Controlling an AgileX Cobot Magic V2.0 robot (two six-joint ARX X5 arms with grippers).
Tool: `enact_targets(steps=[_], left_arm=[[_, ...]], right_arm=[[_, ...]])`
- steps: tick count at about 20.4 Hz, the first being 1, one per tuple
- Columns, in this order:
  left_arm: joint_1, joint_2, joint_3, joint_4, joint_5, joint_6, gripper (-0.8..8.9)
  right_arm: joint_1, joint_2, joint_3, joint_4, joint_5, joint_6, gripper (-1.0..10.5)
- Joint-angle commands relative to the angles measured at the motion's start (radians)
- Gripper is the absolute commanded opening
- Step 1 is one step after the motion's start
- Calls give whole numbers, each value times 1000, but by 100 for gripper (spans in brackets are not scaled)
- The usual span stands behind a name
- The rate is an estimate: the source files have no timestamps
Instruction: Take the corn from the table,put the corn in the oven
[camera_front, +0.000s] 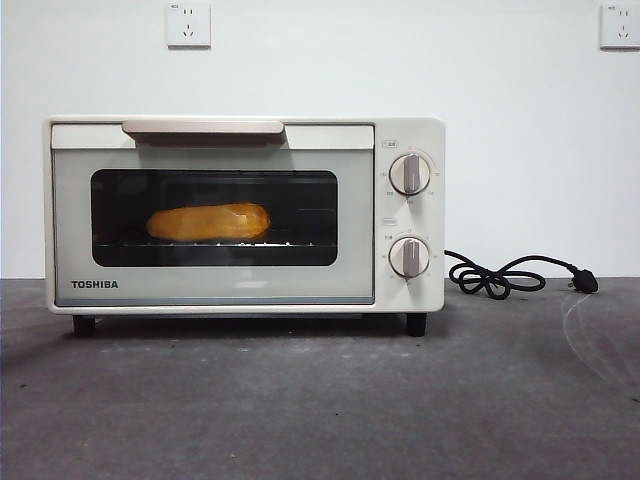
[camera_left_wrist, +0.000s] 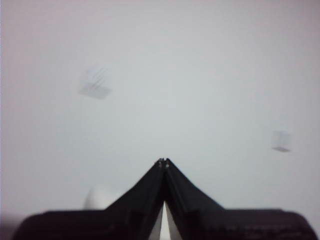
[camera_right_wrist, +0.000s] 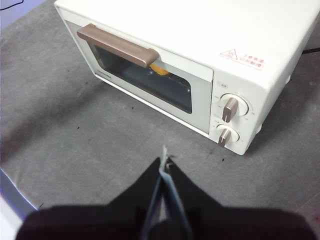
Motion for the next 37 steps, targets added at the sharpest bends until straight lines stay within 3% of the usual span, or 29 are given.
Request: enact_targets(steps=[1,4,6,17,20,24,37], left_arm=[[3,-40,-77,-8,-87,-106,-4],[3,-80,-88,-132,-108,-100,-4],[3,-102,-88,-206,-114,-50,-3],[3,-131,-88,-508,-32,423,-4],[3,-131,-88,-595,-32,506,-4],[3,-131,-88,-721,-36,545,-4],[3,-131,-88,-711,-35,543,-3]], right_arm=[[0,2,-11,4,1,10,0],[0,2,-11,3,0,10,0],[0,2,-11,4,1,10,0],[0,2,-11,4,1,10,0],[0,2,-11,4,1,10,0],[0,2,-11,4,1,10,0],[0,2,-11,4,1,10,0]])
